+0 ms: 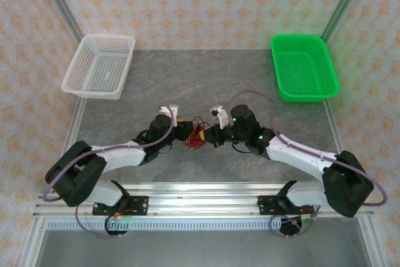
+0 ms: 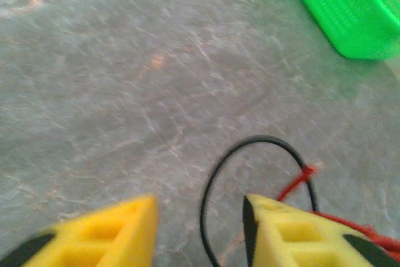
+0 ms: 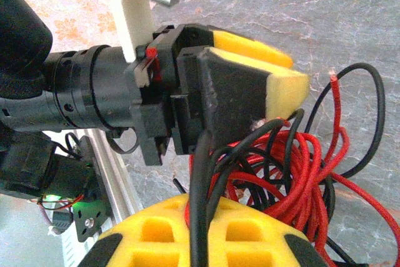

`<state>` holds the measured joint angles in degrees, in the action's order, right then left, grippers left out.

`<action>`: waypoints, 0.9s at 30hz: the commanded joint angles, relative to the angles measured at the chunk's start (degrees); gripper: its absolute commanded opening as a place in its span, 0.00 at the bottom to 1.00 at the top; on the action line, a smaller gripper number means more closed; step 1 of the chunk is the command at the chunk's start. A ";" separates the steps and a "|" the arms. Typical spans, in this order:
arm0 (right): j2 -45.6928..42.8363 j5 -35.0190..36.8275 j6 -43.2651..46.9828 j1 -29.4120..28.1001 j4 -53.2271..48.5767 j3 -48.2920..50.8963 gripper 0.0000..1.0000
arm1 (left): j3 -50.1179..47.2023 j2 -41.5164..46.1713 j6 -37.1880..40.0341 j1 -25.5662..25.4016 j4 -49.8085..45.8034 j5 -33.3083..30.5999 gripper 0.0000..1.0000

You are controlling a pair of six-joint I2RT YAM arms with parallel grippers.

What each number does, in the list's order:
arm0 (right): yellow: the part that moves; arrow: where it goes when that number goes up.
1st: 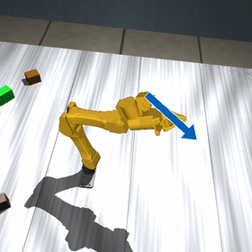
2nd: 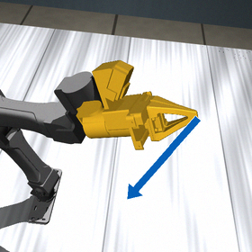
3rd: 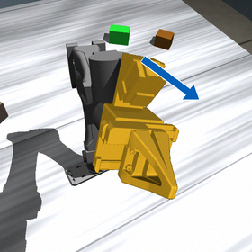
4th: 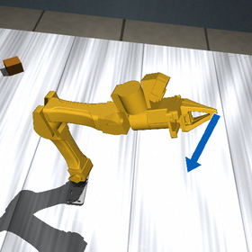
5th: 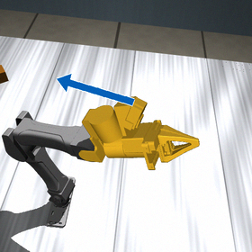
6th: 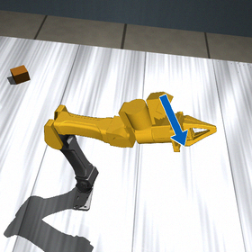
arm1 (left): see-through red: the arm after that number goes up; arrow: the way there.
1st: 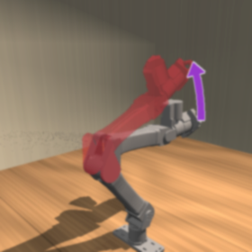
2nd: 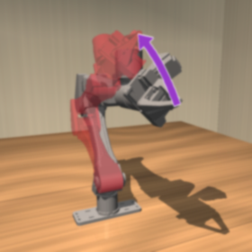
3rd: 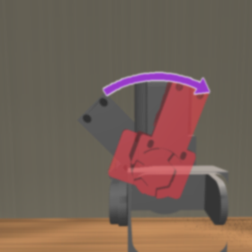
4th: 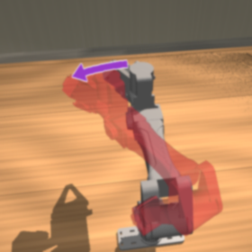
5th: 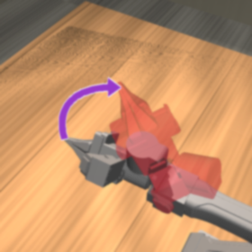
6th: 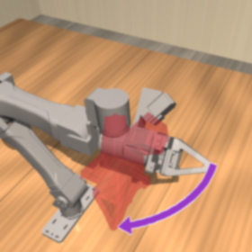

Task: Untangle the cables
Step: Untie the cable.

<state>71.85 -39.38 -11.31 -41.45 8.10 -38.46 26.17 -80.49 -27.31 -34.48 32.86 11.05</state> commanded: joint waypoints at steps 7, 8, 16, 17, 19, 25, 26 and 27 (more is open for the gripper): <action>-3.10 5.84 0.37 1.11 0.58 0.57 0.00 | -6.47 3.96 -4.07 0.11 9.90 3.46 0.00; -3.57 5.15 2.08 1.11 -0.29 0.50 0.00 | -6.57 5.46 -4.26 0.10 7.60 1.93 0.00; -6.83 4.21 28.31 1.04 -14.80 -3.56 0.00 | -4.57 22.80 -1.53 0.19 -7.28 1.22 0.17; -7.47 3.88 30.68 1.03 -14.97 -3.55 0.00 | -3.96 24.28 -1.07 0.20 -8.06 1.78 0.22; -9.55 4.18 37.76 0.59 -14.95 -3.13 0.00 | -1.99 26.76 0.16 0.16 -9.97 3.42 0.31; -12.17 -0.11 58.35 0.50 -22.52 -6.73 0.00 | 4.48 24.89 4.40 0.16 -13.69 13.89 0.47; -11.81 -0.28 59.73 0.51 -24.01 -7.88 0.00 | 5.16 24.09 5.17 0.22 -13.99 15.31 0.48; -11.12 -0.35 60.97 0.50 -25.57 -9.20 0.00 | 5.90 23.13 6.07 0.20 -14.43 16.56 0.50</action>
<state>60.66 -37.52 37.67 -40.58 -12.78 -43.24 29.61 -55.57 -24.88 -34.46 22.04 20.93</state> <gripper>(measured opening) 0.064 0.490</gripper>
